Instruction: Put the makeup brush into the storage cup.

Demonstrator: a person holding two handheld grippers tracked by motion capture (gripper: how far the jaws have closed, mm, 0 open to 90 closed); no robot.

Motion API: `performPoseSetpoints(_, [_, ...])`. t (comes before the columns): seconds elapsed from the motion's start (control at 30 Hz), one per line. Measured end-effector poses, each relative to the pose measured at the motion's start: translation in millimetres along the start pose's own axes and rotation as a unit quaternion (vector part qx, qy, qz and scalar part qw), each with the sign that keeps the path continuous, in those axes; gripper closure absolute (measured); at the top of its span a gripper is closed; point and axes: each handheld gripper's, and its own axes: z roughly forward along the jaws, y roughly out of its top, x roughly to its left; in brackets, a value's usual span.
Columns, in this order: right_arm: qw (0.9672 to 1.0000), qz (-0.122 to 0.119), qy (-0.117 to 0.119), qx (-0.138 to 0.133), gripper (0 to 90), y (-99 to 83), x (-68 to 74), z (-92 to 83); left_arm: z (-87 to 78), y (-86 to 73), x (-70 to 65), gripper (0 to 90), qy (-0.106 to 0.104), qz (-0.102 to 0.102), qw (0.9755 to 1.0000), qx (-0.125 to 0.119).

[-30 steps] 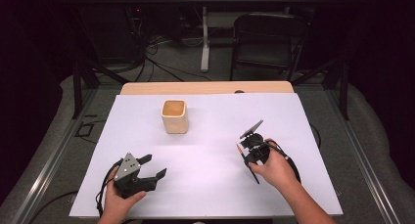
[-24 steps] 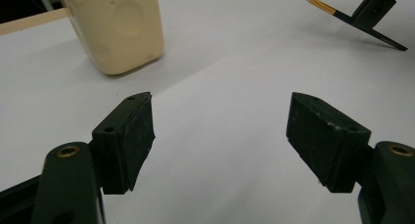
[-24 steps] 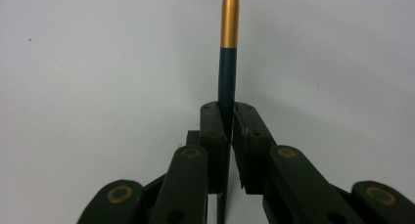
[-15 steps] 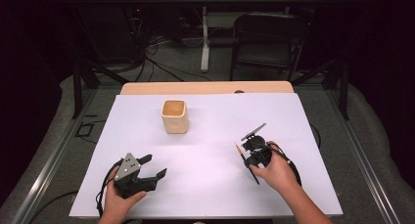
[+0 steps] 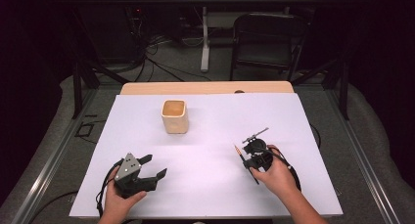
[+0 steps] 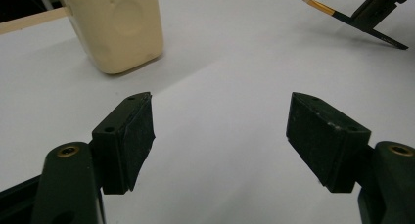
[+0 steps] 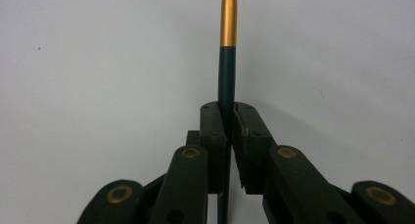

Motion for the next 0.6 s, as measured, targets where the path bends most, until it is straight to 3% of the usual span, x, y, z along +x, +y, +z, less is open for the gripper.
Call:
performPoseSetpoints(0.1, [1.0,0.0,0.0,0.0,83.3,0.0,0.0,0.0,0.0,0.0,0.0,25.6,0.0,0.0,1.0,0.0])
performPoseSetpoints(0.13, [0.9997,-0.003,-0.001,-0.024,83.3,-6.6,1.4,2.4,0.8,-0.2,0.7,25.6,0.001,0.003,1.0,0.004])
performPoseSetpoints(0.17, [0.9996,-0.006,0.0,-0.027,83.3,-7.2,0.9,2.4,0.9,-0.3,0.8,25.6,0.001,0.003,1.0,0.005])
performPoseSetpoints(0.6, [0.9982,-0.012,0.019,-0.056,83.4,-13.0,-1.3,-13.9,4.1,-0.8,-1.1,25.8,0.004,0.005,0.9999,0.011])
